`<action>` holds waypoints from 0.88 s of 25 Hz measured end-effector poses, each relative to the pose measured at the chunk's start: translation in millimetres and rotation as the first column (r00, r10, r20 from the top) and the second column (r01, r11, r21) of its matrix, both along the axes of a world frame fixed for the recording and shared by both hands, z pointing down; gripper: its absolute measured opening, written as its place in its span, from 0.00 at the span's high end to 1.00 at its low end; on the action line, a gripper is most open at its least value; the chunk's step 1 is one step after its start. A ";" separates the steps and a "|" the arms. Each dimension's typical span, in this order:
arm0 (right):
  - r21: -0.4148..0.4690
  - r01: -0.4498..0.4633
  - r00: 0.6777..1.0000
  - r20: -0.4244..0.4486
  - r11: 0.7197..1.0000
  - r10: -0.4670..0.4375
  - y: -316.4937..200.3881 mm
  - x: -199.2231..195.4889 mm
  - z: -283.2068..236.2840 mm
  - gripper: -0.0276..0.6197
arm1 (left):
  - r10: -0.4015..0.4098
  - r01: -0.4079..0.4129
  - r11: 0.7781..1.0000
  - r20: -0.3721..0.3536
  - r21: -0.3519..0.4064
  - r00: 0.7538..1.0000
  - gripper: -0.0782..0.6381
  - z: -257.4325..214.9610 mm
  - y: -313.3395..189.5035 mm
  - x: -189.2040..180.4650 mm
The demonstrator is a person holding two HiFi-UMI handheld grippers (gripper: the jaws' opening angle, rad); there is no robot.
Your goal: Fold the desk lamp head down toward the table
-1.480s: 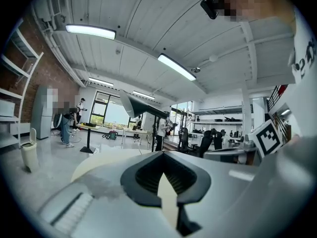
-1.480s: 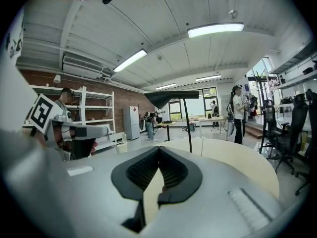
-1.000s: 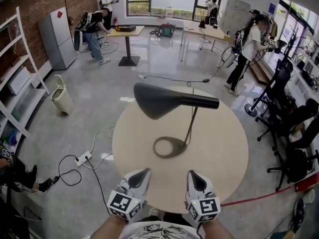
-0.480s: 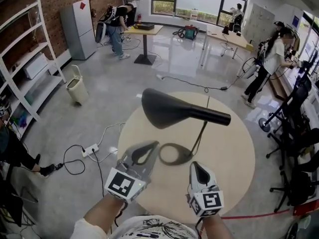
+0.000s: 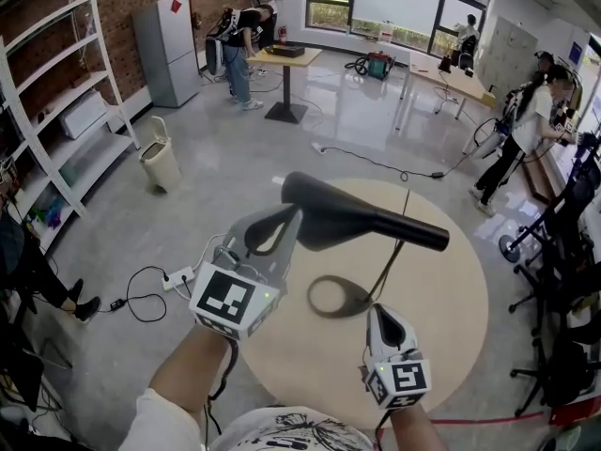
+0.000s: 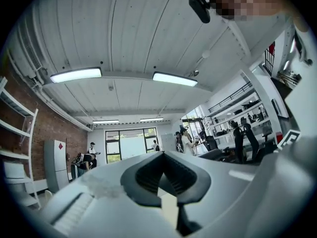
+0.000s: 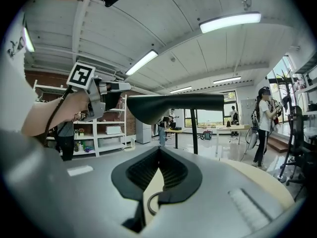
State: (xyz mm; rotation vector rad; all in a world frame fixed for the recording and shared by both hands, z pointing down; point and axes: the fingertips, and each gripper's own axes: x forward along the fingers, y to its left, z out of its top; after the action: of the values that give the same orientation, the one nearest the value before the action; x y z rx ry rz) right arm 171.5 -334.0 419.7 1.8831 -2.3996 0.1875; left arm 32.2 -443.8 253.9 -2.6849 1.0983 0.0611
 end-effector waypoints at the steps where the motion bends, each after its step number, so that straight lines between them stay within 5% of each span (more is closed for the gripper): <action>1: -0.001 0.003 1.000 0.000 1.000 -0.003 -1.4 -1.0 -0.8 0.94 | 0.000 0.000 1.000 0.012 -0.013 1.000 0.88 1.0 -7.8 -1.1; 15: -0.018 0.000 1.000 -0.023 1.000 0.000 3.3 -4.4 7.5 0.94 | -0.031 0.029 0.992 -0.010 -0.119 0.999 0.88 43.3 -25.4 -0.7; 22: -0.043 -0.033 0.999 -0.020 0.999 0.032 2.9 -3.6 11.8 0.94 | -0.011 0.009 0.973 -0.011 -0.229 1.000 0.88 82.2 -25.1 -6.2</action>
State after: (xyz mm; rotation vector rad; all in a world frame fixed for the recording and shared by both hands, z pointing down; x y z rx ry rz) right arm 167.9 -331.2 431.5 1.8977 -2.3346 0.2203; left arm 26.0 -469.0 336.0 -2.8838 1.1889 -0.0546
